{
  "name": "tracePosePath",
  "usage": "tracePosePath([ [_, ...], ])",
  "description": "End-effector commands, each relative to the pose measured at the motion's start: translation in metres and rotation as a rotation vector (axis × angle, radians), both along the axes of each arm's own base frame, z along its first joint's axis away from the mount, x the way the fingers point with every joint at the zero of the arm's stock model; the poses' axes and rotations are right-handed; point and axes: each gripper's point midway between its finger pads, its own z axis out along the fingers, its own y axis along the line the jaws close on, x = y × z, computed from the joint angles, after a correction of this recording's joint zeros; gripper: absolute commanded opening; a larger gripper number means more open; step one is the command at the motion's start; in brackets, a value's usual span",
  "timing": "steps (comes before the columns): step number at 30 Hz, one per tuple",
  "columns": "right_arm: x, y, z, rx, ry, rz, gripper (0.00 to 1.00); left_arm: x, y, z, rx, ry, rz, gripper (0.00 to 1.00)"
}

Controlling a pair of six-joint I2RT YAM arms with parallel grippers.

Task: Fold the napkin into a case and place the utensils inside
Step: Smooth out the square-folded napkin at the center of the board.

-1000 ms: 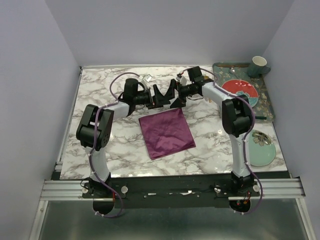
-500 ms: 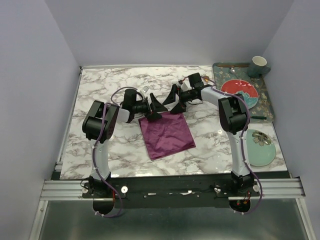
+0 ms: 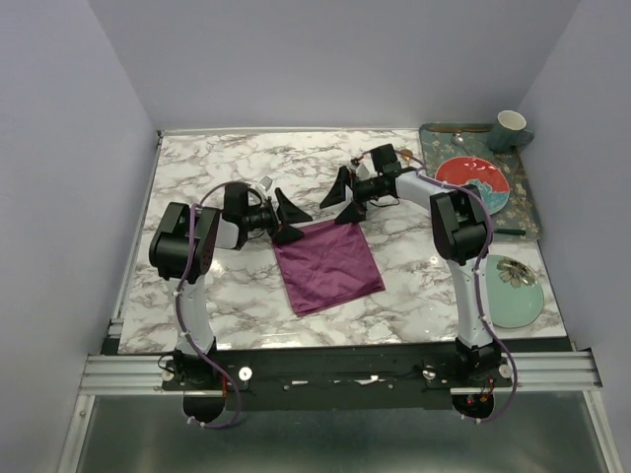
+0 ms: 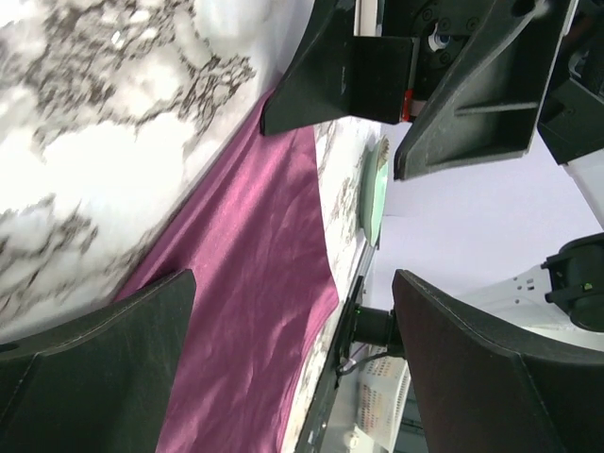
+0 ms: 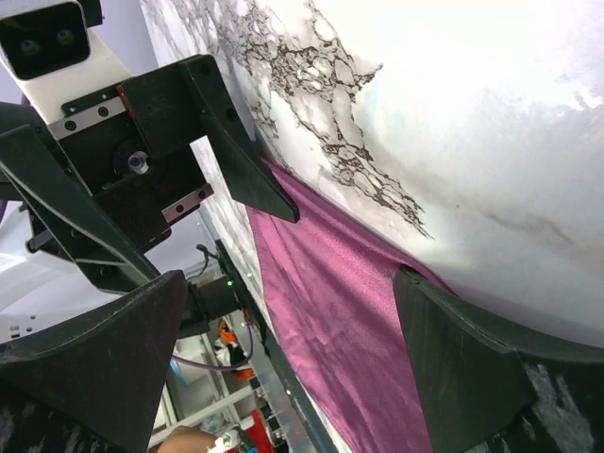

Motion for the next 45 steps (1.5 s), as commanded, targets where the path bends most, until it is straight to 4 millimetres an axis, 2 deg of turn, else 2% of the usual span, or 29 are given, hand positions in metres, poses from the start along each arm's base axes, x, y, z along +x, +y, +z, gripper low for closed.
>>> tracePosePath([
  [1,-0.001,-0.016,-0.045,-0.139,0.016,-0.027,1.0,-0.025,0.026,-0.029,0.029,0.122,0.036,0.99],
  [6,0.001,-0.017,-0.043,-0.147,0.001,-0.02,1.0,-0.024,0.041,-0.013,-0.008,0.106,0.076,0.99],
  [8,0.004,-0.015,-0.038,-0.138,-0.022,-0.009,1.0,-0.029,0.042,-0.007,-0.024,0.096,0.068,0.99],
  [11,0.009,-0.007,-0.009,-0.088,-0.086,0.022,1.0,-0.031,0.041,0.016,-0.025,0.013,0.057,0.99],
  [14,0.009,0.003,0.038,-0.014,-0.171,0.063,1.0,-0.028,0.037,0.044,0.012,-0.121,0.031,0.99],
  [15,0.006,0.004,0.051,-0.001,-0.184,0.072,1.0,-0.031,0.037,0.046,0.058,-0.097,0.035,0.99],
  [16,-0.001,0.003,0.07,0.02,-0.207,0.084,1.0,-0.03,0.038,0.042,0.151,-0.201,-0.003,0.99],
  [17,-0.006,0.001,0.078,0.029,-0.212,0.089,1.0,-0.026,0.027,0.054,0.191,-0.257,-0.042,0.99],
  [18,-0.013,0.0,0.084,0.038,-0.211,0.096,1.0,-0.029,0.027,0.052,0.25,-0.25,-0.047,0.99],
  [19,-0.018,-0.002,0.1,0.053,-0.234,0.099,1.0,-0.028,0.023,0.055,0.271,-0.289,-0.061,0.93],
  [20,-0.028,-0.005,0.091,0.047,-0.191,0.098,1.0,-0.028,0.013,0.061,0.287,-0.329,-0.086,0.87],
  [21,-0.034,-0.005,0.091,0.052,-0.175,0.102,0.98,-0.03,0.009,0.056,0.311,-0.312,-0.103,0.8],
  [22,-0.041,-0.007,0.09,0.061,-0.146,0.105,0.97,-0.028,0.004,0.056,0.318,-0.321,-0.109,0.61],
  [24,-0.056,-0.01,0.078,0.062,-0.074,0.106,0.94,-0.027,-0.013,0.06,0.303,-0.324,-0.141,0.47],
  [25,-0.061,-0.01,0.074,0.067,-0.049,0.111,0.91,-0.028,-0.02,0.054,0.288,-0.299,-0.162,0.32],
  [27,-0.07,-0.012,0.057,0.059,0.003,0.109,0.87,-0.026,-0.036,0.056,0.26,-0.286,-0.18,0.2],
  [28,-0.072,-0.013,0.053,0.06,0.018,0.111,0.86,-0.025,-0.041,0.047,0.256,-0.262,-0.189,0.12],
  [29,-0.074,-0.013,0.049,0.06,0.035,0.112,0.84,-0.022,-0.047,0.05,0.238,-0.268,-0.198,0.08],
  [30,-0.074,-0.013,0.043,0.063,0.042,0.113,0.81,-0.02,-0.052,0.049,0.231,-0.265,-0.201,0.06],
  [31,-0.076,-0.013,0.037,0.06,0.063,0.112,0.8,-0.02,-0.057,0.039,0.236,-0.241,-0.213,0.05],
  [33,-0.077,-0.013,0.026,0.053,0.091,0.111,0.79,-0.014,-0.062,0.036,0.228,-0.223,-0.212,0.05],
  [34,-0.078,-0.014,0.022,0.052,0.107,0.111,0.78,-0.013,-0.064,0.023,0.232,-0.19,-0.215,0.04],
  [37,-0.082,-0.015,0.006,0.042,0.149,0.111,0.77,-0.01,-0.065,0.007,0.238,-0.14,-0.209,0.03],
  [40,-0.088,-0.02,-0.009,0.037,0.194,0.109,0.77,-0.01,-0.061,-0.012,0.257,-0.083,-0.199,0.0],
  [45,-0.093,-0.036,-0.024,-0.014,0.227,0.087,0.76,-0.009,-0.047,-0.031,0.284,-0.014,-0.17,0.0],
])
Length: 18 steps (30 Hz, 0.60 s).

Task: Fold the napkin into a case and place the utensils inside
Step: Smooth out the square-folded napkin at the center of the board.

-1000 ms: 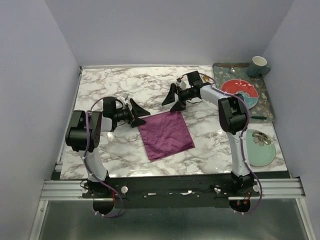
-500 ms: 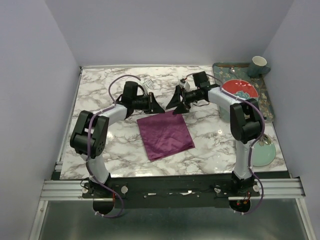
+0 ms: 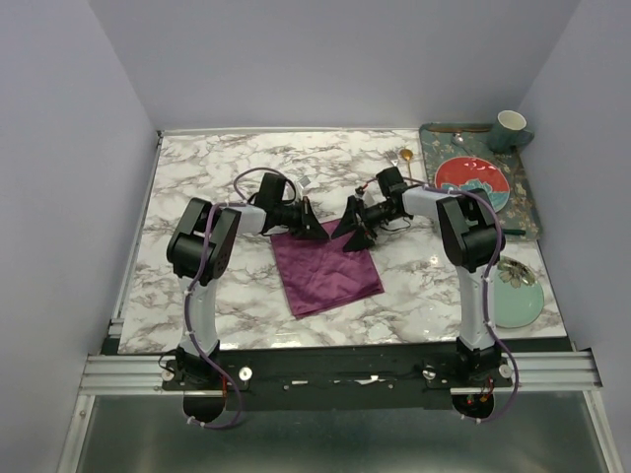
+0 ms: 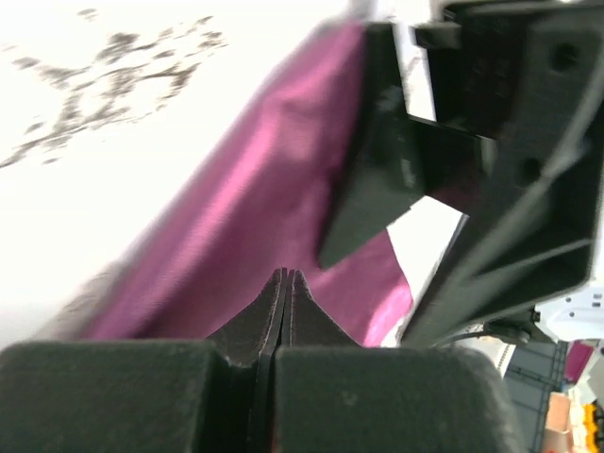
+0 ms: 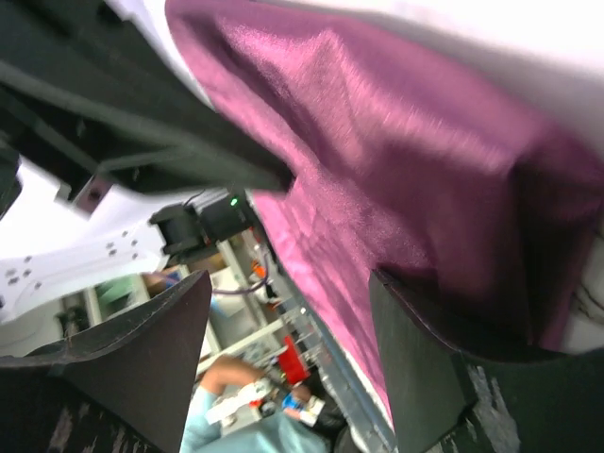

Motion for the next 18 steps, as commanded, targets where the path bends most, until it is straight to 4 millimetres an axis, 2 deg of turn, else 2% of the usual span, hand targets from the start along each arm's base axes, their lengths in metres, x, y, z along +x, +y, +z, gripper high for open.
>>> tracePosePath([
  [1,-0.006,-0.019,-0.017,-0.046,0.043,-0.008,0.76,0.007,0.013,-0.015,0.035,0.049,0.052,0.0],
  [5,-0.004,-0.036,-0.026,-0.14,-0.013,0.014,0.75,0.009,0.017,-0.019,0.041,0.06,0.059,0.0],
  [9,-0.006,-0.04,-0.014,-0.147,-0.054,0.06,0.75,0.008,0.017,-0.023,0.047,0.07,0.063,0.0],
  [15,-0.006,-0.021,0.052,0.036,-0.156,0.102,0.79,0.01,0.023,-0.024,0.056,0.067,0.074,0.0],
  [18,-0.017,-0.003,0.081,0.133,-0.173,0.133,0.82,0.01,0.024,-0.024,0.061,0.066,0.074,0.0],
])
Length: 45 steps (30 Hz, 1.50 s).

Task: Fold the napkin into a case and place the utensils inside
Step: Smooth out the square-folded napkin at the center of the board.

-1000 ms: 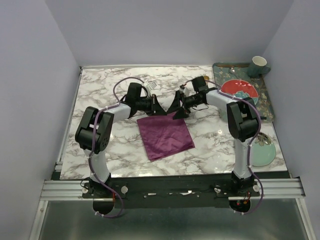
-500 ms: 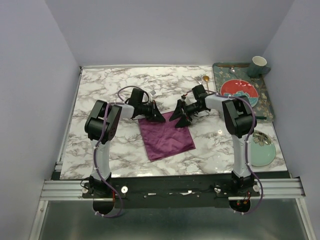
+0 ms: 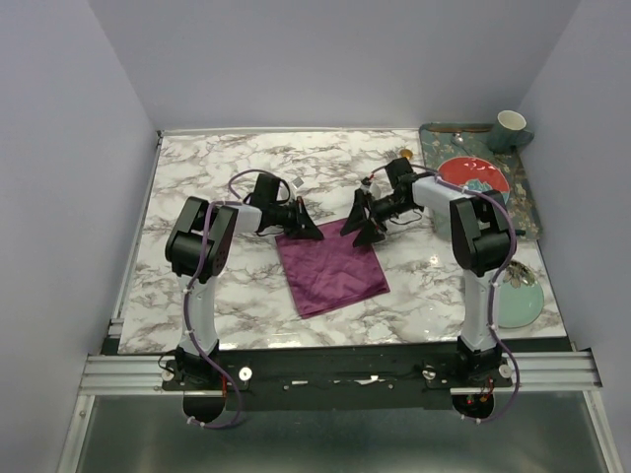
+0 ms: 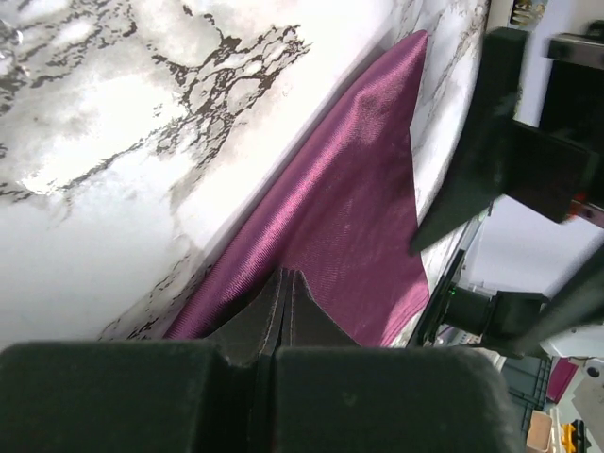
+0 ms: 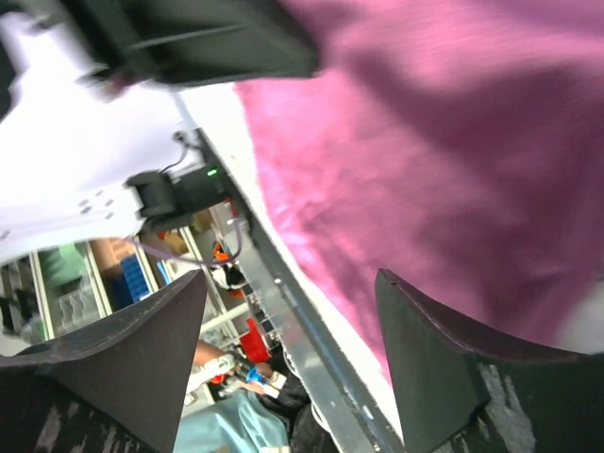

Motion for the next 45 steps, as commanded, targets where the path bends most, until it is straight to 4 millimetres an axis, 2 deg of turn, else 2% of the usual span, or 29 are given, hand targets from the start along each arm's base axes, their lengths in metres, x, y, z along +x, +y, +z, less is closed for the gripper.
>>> tracePosePath([
  [1,-0.016,0.031,0.066,0.17,-0.09,0.088,0.84,0.003,0.008,-0.01,0.038,0.017,0.022,0.0],
  [4,-0.027,0.046,0.067,0.192,-0.075,0.119,0.87,0.003,0.008,-0.011,0.04,0.02,0.023,0.0],
  [12,-0.03,0.05,0.018,0.179,0.054,0.118,0.91,0.003,0.009,-0.01,0.037,0.015,0.023,0.0],
  [15,-0.036,0.046,0.003,0.168,0.078,0.119,0.91,0.003,0.011,-0.012,0.038,0.023,0.026,0.0],
  [20,-0.043,0.027,-0.025,0.142,0.101,0.101,0.91,0.004,0.016,-0.013,0.039,0.029,0.036,0.0],
  [24,-0.047,0.012,-0.036,0.137,0.108,0.084,0.92,0.003,0.018,-0.016,0.044,0.036,0.038,0.0],
  [38,-0.077,-0.022,-0.05,0.065,0.007,0.123,0.93,0.003,0.025,-0.018,0.053,0.04,0.053,0.0],
  [40,-0.08,-0.024,-0.046,0.055,-0.011,0.14,0.93,0.004,0.025,-0.016,0.052,0.036,0.051,0.0],
  [43,-0.083,-0.023,-0.022,0.096,-0.053,0.16,0.94,0.003,0.024,-0.015,0.049,0.034,0.048,0.0],
  [45,-0.087,-0.018,0.002,0.143,-0.078,0.164,0.95,0.003,0.024,-0.014,0.049,0.031,0.046,0.0],
])
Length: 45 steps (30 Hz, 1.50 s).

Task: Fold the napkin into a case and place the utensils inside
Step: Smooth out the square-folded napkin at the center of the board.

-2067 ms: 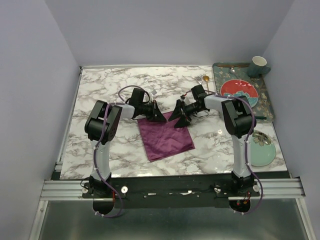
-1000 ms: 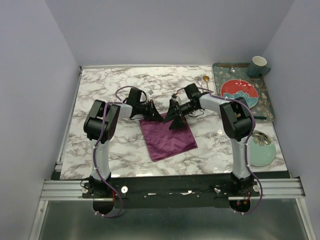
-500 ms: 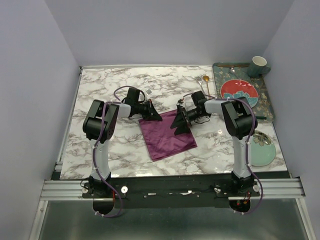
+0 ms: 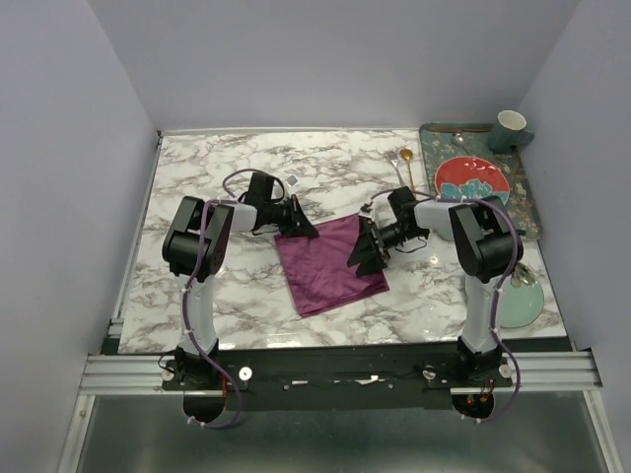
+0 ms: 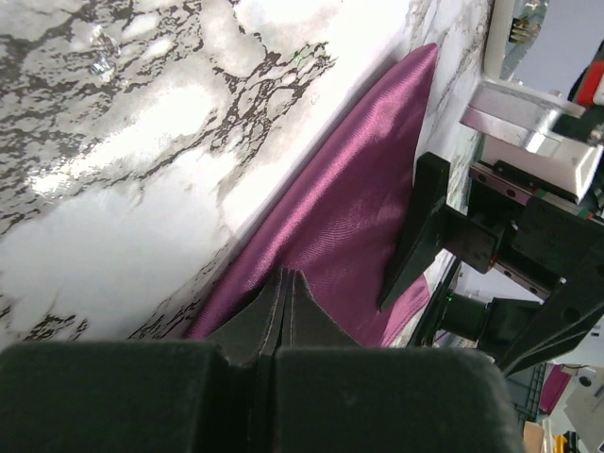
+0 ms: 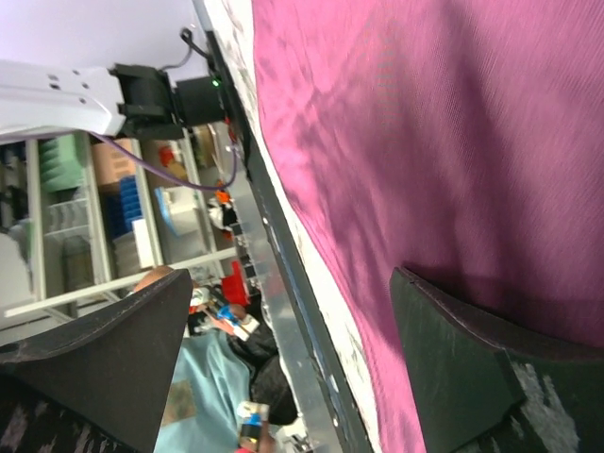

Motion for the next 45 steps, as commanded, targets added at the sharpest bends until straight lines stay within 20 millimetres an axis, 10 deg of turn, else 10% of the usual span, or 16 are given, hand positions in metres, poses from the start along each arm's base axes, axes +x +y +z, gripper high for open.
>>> tracePosePath([
  [1,-0.019,-0.004,0.023,-0.021,-0.053,0.032,0.95,-0.005,0.009,-0.012,0.044,0.02,0.011,0.0],
  [6,-0.043,0.016,0.045,0.026,-0.049,0.086,0.96,-0.007,0.009,-0.013,0.043,0.023,0.009,0.0],
  [18,-0.078,0.004,-0.019,-0.039,0.03,0.163,0.93,-0.008,0.01,-0.015,0.039,0.032,0.023,0.0],
  [30,-0.078,-0.012,-0.012,-0.053,0.078,0.153,0.91,-0.013,0.016,-0.004,0.004,0.013,0.01,0.0],
  [37,-0.045,-0.007,0.039,-0.077,-0.135,0.143,0.73,-0.021,0.003,0.076,-0.173,-0.194,-0.055,0.01],
  [45,-0.009,-0.052,0.015,-0.42,-0.228,-0.038,0.47,-0.005,-0.054,0.139,-0.292,-0.309,-0.065,0.52],
])
